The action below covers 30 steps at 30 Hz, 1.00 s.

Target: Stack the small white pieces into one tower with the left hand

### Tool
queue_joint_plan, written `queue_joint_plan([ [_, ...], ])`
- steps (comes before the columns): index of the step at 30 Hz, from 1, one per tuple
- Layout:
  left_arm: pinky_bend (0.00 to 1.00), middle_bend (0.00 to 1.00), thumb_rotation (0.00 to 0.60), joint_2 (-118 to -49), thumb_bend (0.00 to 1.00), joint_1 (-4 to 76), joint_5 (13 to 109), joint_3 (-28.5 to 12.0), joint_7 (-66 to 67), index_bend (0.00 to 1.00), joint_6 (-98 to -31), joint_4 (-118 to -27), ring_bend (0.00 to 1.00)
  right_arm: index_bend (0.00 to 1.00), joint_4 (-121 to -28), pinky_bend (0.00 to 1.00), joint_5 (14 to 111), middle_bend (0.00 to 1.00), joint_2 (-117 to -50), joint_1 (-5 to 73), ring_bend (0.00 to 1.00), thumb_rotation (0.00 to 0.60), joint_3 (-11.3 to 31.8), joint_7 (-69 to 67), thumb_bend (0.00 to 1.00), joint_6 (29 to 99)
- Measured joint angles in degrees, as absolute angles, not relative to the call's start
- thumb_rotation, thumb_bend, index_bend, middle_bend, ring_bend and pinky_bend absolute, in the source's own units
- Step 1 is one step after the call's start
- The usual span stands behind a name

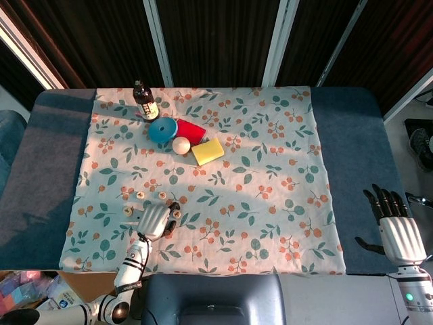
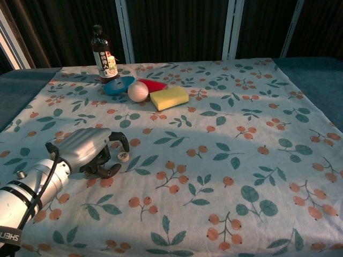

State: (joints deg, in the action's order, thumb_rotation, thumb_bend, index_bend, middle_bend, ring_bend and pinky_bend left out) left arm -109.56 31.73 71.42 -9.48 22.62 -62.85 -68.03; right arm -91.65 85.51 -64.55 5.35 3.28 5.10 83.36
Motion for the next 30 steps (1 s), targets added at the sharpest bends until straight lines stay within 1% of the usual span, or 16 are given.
queue_joint_plan([
  [9, 1.0, 1.0, 0.6, -110.12, 0.39, 32.07, 71.08, -9.46, 22.08, 0.44, -62.46, -67.11, 1.0, 0.0, -91.61, 0.0, 85.55, 0.0, -64.5, 5.25, 0.0, 0.6, 3.33, 4.94, 0.16, 83.55],
  [14, 1.0, 1.0, 0.6, -110.27, 0.4, 32.22, 71.09, -9.67, 21.84, 0.48, -62.63, -66.63, 1.0, 0.0, -91.59, 0.0, 85.63, 0.0, -64.5, 5.24, 0.0, 0.6, 3.29, 4.95, 0.16, 83.53],
  [20, 1.0, 1.0, 0.6, -109.61, 0.4, 32.24, 71.62, -9.74, 21.4, 0.51, -63.45, -67.63, 1.0, 0.0, -91.63, 0.0, 85.71, 0.0, -64.59, 5.27, 0.0, 0.6, 3.22, 5.18, 0.16, 83.45],
  [26, 1.0, 1.0, 0.6, -106.71, 0.39, 31.84, 72.3, -9.78, 21.45, 0.52, -64.67, -70.79, 1.0, 0.0, -91.62, 0.0, 85.76, 0.0, -64.56, 5.29, 0.0, 0.6, 3.16, 5.15, 0.16, 83.34],
  [30, 1.0, 1.0, 0.6, -102.08, 0.4, 31.24, 72.52, -9.93, 21.81, 0.52, -65.43, -74.24, 1.0, 0.0, -91.6, 0.0, 85.86, 0.0, -64.52, 5.24, 0.0, 0.6, 3.14, 5.06, 0.16, 83.44],
])
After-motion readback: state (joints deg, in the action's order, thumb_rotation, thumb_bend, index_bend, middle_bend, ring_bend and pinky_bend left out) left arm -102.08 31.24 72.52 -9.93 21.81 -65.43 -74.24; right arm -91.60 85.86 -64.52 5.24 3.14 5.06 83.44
